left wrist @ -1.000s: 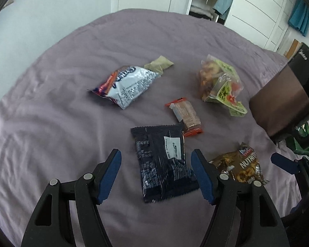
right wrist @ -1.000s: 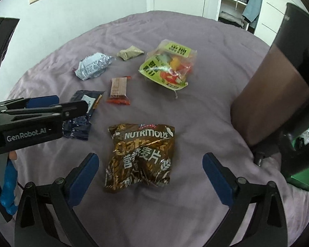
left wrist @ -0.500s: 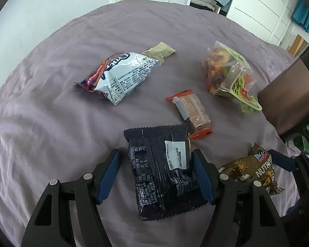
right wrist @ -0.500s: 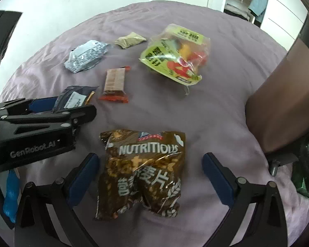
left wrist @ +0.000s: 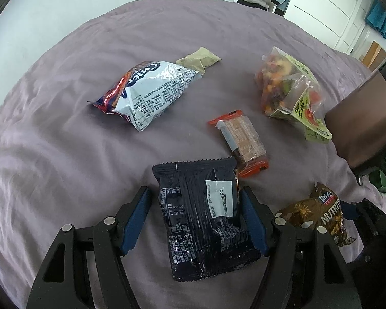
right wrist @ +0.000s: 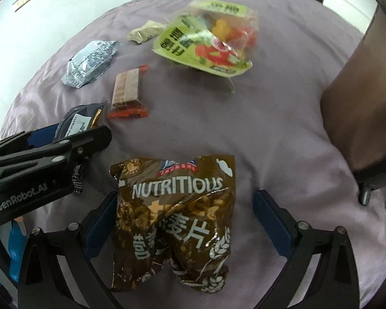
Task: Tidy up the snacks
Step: 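Grasp the dark navy packet with the left tool while the right grasps the brown oat bag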
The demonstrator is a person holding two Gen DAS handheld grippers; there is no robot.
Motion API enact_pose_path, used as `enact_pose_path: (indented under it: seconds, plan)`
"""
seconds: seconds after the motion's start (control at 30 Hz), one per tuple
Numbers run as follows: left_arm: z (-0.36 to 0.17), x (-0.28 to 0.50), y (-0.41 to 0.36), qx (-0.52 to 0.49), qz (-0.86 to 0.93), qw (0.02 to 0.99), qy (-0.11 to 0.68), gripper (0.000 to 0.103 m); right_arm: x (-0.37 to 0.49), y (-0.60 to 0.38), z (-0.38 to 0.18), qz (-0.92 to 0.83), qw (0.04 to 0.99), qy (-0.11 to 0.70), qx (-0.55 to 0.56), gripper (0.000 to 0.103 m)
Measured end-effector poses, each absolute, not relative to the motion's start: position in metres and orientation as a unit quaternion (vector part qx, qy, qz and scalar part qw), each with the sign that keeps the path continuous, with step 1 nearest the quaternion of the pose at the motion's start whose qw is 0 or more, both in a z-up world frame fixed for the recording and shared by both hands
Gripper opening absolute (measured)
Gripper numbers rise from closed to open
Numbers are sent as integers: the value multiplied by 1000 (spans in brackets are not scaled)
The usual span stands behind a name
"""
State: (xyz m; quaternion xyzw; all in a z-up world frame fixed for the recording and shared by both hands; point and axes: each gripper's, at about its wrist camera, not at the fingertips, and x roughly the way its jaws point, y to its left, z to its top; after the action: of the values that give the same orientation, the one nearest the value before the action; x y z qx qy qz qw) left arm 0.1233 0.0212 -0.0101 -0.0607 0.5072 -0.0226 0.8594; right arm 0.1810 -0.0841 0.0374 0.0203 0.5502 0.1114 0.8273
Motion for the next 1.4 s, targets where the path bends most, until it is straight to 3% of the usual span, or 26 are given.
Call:
enact_pose_path:
  seconds: [0.43, 0.53, 0.63, 0.73, 0.93, 1.4]
  plan:
    - [-11, 125, 17, -47, -22, 857, 513, 60, 180, -83, 53, 111, 836, 538, 11, 102]
    - [-10, 124, 18, -46, -16, 857, 513, 47, 179, -83, 58, 107, 841, 530, 1, 86]
    - [-10, 122, 18, -42, -14, 859, 510, 43, 173, -82, 63, 106, 846, 523, -6, 74]
    - [-9, 120, 20, -49, -17, 862, 504, 35, 170, -83, 68, 104, 851, 515, -8, 71]
    - [0, 115, 26, -61, -17, 865, 497, 30, 165, -83, 80, 102, 859, 502, 0, 70]
    - [49, 73, 32, -53, -11, 882, 467, 29, 112, -77, 126, 124, 870, 478, -3, 70]
